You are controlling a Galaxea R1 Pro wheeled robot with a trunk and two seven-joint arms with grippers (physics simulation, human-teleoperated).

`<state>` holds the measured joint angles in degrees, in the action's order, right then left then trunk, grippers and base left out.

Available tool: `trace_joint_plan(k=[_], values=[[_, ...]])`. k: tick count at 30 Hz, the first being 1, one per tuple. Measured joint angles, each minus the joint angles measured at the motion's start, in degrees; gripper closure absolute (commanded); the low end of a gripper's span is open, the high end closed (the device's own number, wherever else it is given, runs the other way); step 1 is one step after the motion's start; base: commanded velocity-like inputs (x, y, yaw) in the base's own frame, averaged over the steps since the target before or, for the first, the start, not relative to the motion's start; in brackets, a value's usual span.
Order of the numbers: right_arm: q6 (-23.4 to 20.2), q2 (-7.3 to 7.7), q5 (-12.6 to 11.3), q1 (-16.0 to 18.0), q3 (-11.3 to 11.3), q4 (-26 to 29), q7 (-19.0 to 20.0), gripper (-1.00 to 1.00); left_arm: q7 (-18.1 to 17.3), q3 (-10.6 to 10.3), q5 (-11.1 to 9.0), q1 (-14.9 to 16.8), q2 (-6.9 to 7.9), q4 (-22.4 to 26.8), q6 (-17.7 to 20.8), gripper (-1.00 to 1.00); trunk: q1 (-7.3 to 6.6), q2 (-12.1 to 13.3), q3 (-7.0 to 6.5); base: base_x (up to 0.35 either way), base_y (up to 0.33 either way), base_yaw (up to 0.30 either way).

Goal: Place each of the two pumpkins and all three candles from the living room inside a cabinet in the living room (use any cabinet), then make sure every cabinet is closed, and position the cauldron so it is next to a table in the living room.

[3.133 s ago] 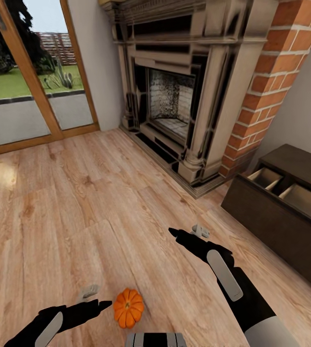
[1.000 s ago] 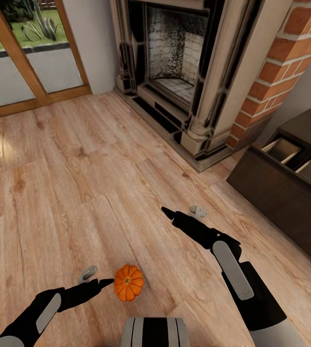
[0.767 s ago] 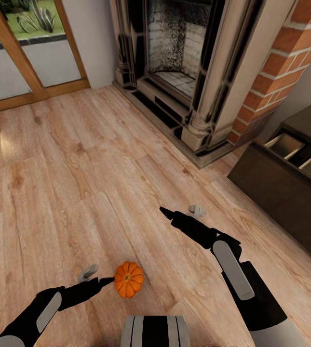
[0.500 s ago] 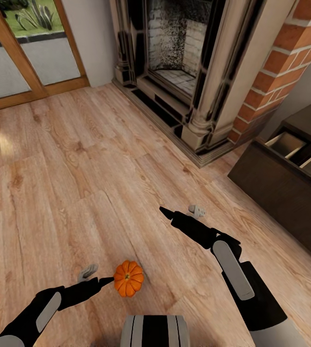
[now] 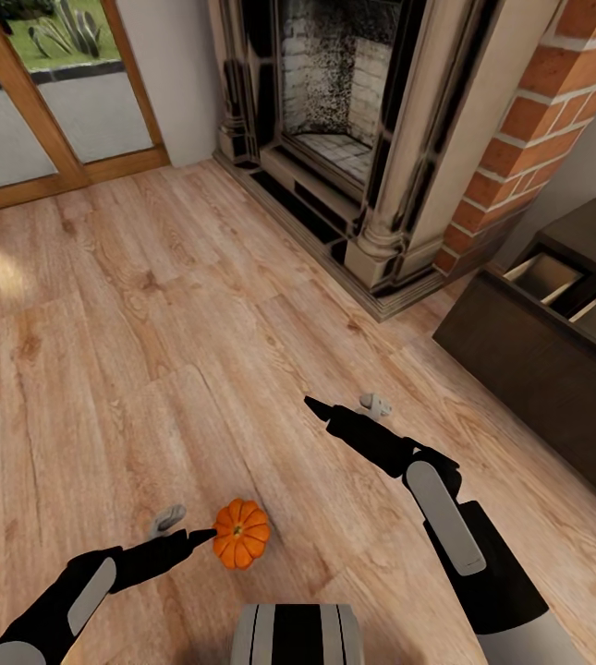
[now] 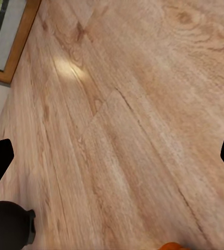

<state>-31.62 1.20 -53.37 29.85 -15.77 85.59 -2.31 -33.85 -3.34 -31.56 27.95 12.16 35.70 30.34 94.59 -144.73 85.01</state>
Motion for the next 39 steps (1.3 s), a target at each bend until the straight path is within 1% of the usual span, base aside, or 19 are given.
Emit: trace_joint_plan(k=[6, 11, 24, 34, 39], values=[[0.1, -0.01, 0.0, 0.0, 0.0, 0.0, 0.2, -1.0, 0.0, 0.1, -0.1, 0.0, 0.09, 0.0, 0.0, -1.0, 0.0, 0.0, 0.0, 0.012, -0.001, 0.0], [0.2, 0.1, 0.0, 0.0, 0.0, 0.1, 0.2, -1.0, 0.0, 0.2, -0.4, 0.0, 0.75, 0.0, 0.0, -1.0, 0.0, 0.0, 0.0, 0.072, 0.0, 0.0], [0.2, -0.09, 0.0, 0.0, 0.0, 0.1, 0.2, -1.0, 0.0, 0.2, -0.6, 0.0, 0.89, 0.0, 0.0, -1.0, 0.0, 0.0, 0.0, 0.044, 0.0, 0.0], [0.2, -0.09, 0.3, 0.0, -0.1, 0.0, 0.2, -1.0, 0.1, 0.2, -0.6, 0.0, 0.88, 0.0, 0.0, -1.0, 0.26, -0.1, 2.21, 0.001, 0.0, 0.0], [0.2, -0.05, 0.4, 0.0, -0.2, 0.0, 0.2, -1.0, 0.1, 0.2, -0.6, 0.0, 0.8, 0.0, -0.1, -1.0, 0.39, -0.2, 3.32, 0.0, 0.0, 0.147]])
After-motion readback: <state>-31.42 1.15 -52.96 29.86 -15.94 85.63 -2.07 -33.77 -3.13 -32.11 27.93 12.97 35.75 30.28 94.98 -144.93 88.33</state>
